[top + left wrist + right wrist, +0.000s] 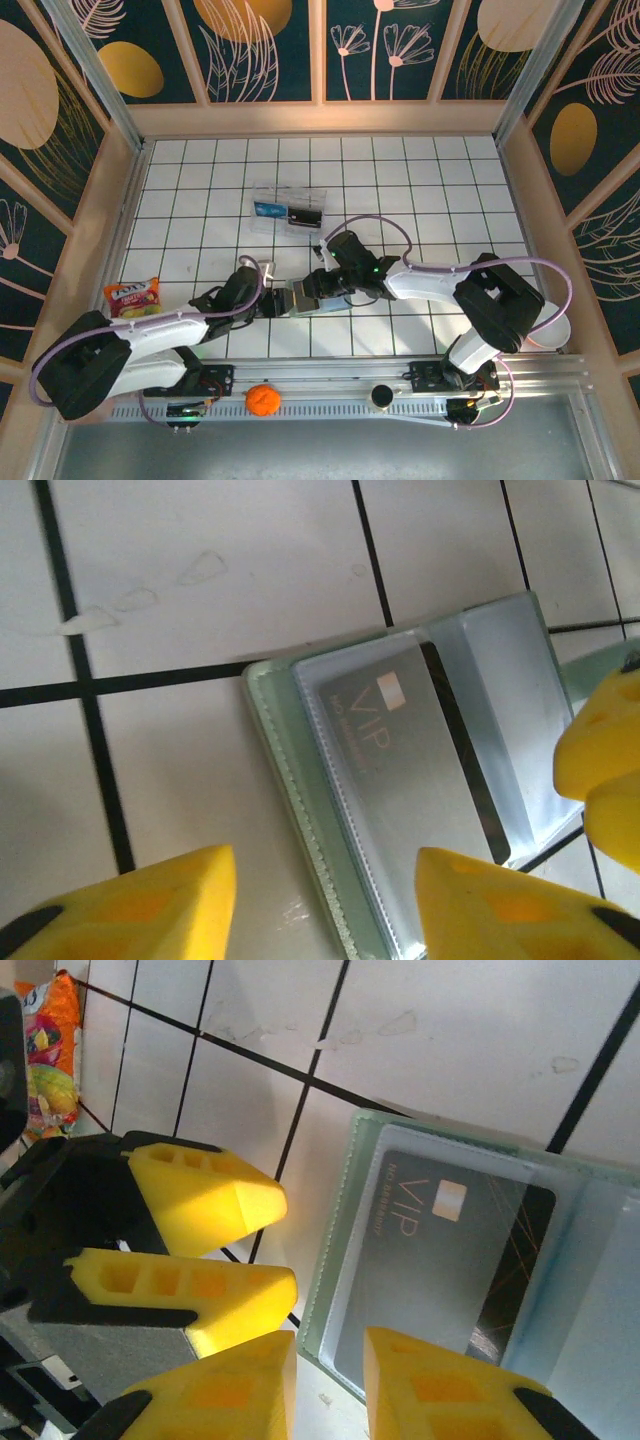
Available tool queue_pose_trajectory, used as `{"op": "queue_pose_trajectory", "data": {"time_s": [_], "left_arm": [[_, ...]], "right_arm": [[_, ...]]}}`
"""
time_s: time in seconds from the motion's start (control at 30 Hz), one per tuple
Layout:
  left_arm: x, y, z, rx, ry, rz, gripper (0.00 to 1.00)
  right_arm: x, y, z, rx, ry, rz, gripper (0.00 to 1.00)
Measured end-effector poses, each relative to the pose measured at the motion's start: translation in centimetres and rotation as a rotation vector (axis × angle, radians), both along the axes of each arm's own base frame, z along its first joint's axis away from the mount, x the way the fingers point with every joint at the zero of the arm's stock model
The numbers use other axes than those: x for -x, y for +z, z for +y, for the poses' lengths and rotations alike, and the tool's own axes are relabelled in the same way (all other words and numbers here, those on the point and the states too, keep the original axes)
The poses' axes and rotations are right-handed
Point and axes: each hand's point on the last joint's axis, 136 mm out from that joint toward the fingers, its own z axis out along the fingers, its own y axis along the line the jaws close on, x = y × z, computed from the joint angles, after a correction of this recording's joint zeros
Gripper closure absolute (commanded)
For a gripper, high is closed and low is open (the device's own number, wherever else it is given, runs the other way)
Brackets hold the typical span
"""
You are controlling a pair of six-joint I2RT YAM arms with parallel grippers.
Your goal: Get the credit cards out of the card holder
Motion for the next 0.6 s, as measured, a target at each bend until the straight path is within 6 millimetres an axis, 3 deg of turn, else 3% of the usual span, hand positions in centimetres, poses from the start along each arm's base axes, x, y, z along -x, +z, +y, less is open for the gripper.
{"op": "queue_pose_trajectory", "data": {"time_s": [0.3, 0.43, 0.6], "left_arm": [[-0.7, 2.1, -2.4, 0.067, -0.060, -0.034, 0.85], [-0.5, 0.4, -2.9, 0.028, -0.078, 0.002, 1.00], [-0.5, -0.6, -2.4, -0.010, -0.060, 0.019, 1.00]], "right_arm": [[0.0, -0.5, -0.3, 0.004, -0.030, 0.029, 0.75], [0.3, -1.0, -0.7, 0.011, -0.039, 0.044, 0.75], [0.3, -1.3, -0.9, 0.003, -0.055, 0.066, 0.74]]}}
